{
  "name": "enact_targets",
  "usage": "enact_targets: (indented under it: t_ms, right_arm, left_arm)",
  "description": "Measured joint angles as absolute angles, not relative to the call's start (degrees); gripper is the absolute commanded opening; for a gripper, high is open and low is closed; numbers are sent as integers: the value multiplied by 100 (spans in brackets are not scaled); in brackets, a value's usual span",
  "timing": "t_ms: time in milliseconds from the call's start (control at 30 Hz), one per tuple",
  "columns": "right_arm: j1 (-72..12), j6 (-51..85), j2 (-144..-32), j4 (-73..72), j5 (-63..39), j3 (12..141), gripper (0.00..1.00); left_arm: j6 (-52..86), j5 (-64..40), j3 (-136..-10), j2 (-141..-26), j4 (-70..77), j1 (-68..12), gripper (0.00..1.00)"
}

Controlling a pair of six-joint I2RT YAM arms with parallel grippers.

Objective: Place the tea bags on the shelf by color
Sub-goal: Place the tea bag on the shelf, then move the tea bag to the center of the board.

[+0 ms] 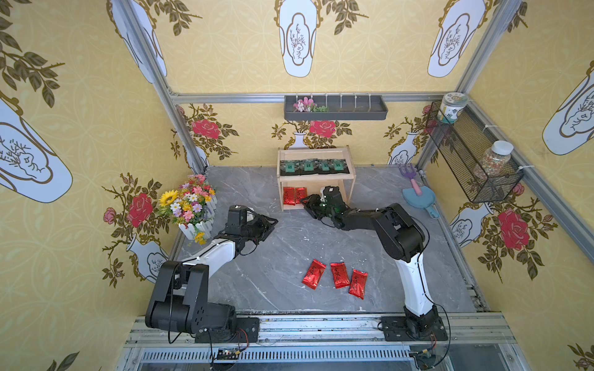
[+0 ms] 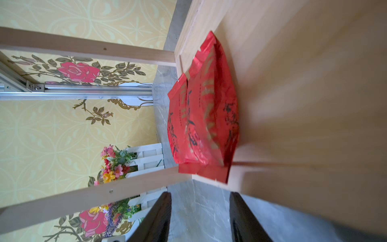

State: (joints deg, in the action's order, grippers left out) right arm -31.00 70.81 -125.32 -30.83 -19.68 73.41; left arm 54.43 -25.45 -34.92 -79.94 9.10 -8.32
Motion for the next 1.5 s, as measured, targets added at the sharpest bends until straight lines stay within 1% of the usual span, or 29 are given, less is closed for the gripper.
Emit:
enact_targets:
  t_ms: [133, 167, 200, 333, 400, 500, 633, 733, 800, 933, 1133, 1300, 1500]
  right_arm:
    - [-3253, 6744, -11952, -2827, -2034, 6764, 51]
    - [-3319, 6589, -12309, -2786, -2073, 6587, 52]
    - [-3385, 6460, -11574, -2685, -2102, 6462, 53]
    - [-3828, 5489, -10733, -1951, -2165, 6077, 55]
    - [-4141, 4847, -10239, -1347, -1981, 5922, 57]
    - [-4543, 4069, -9682, -499, -1592, 5752, 60]
    - [-5111, 3203, -9277, 661, -803, 5686, 64]
    - [-5535, 2788, -9172, 1354, -464, 5675, 67]
    - [-5638, 2685, -9115, 1601, -325, 5612, 69]
    - [-5771, 2731, -9028, 2001, -303, 5542, 78]
    - [-5988, 3181, -8943, 2274, -462, 5496, 87]
    - [-6073, 3607, -9015, 2248, -722, 5301, 92]
    - [-6073, 3898, -9146, 2106, -904, 5214, 93]
  left_arm:
    - [5437, -2521, -3330, -7850, 930, -888, 42]
    - [5419, -2517, -3284, -7804, 930, -939, 43]
    - [5393, -2502, -3227, -7749, 941, -1011, 44]
    - [5181, -2355, -2912, -7422, 939, -1531, 50]
    - [5033, -2180, -2733, -7231, 947, -1920, 53]
    - [4834, -2053, -2545, -7122, 956, -2394, 55]
    - [4692, -1907, -2338, -7155, 978, -2679, 55]
    - [4698, -1911, -2191, -7137, 947, -2755, 55]
    - [4703, -1839, -2169, -7111, 937, -2751, 55]
    - [4720, -1826, -2187, -7126, 943, -2755, 55]
    - [4722, -1933, -2198, -7369, 987, -2755, 56]
    - [4722, -1994, -2231, -7437, 993, -2755, 56]
    - [4718, -2032, -2241, -7481, 1017, -2755, 56]
